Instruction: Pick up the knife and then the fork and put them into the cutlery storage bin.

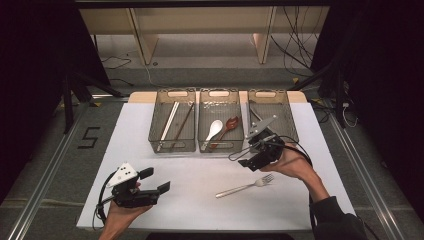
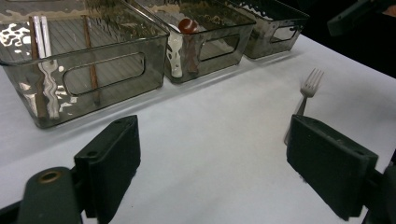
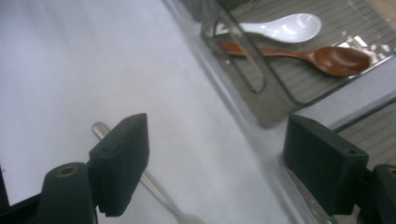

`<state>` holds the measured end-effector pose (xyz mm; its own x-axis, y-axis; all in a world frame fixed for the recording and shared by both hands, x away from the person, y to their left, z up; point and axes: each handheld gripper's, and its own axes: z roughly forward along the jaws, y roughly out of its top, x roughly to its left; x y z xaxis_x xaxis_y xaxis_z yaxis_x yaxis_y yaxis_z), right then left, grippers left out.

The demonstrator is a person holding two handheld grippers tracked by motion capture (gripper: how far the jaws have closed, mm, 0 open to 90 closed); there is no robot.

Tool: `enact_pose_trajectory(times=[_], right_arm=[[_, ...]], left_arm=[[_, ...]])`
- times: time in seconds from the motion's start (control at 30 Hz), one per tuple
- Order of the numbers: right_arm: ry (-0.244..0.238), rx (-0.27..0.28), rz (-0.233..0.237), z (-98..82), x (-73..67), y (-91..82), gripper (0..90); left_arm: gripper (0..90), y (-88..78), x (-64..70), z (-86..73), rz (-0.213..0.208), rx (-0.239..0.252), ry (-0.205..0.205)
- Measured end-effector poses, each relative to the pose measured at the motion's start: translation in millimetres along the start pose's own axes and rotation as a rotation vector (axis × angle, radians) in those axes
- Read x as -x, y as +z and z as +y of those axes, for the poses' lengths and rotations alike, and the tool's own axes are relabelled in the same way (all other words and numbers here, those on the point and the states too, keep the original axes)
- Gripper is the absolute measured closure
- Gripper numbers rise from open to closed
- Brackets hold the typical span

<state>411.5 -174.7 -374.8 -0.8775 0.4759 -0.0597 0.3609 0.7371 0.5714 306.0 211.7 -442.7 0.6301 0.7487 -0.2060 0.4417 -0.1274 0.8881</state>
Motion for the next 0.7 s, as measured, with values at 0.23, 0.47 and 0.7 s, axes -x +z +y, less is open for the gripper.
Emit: enact_pose_trajectory(times=[0.23,0.47,0.7], right_arm=[[-0.057,-0.081,0.031,-8.4,-14.7,15.0,25.0],[-0.075,-0.167,0.048,-19.0,-21.4,32.9,28.3],[-0.089,-0.216,0.069,-27.8,-25.7,46.9,31.8]], left_arm=[[17.3,0.4,0.4,0.1,-0.001,-0.003,0.001],[17.3,0.1,0.3,0.2,-0.002,0.001,0.001],[17.3,-0.7,0.0,0.4,0.002,0.003,0.002]])
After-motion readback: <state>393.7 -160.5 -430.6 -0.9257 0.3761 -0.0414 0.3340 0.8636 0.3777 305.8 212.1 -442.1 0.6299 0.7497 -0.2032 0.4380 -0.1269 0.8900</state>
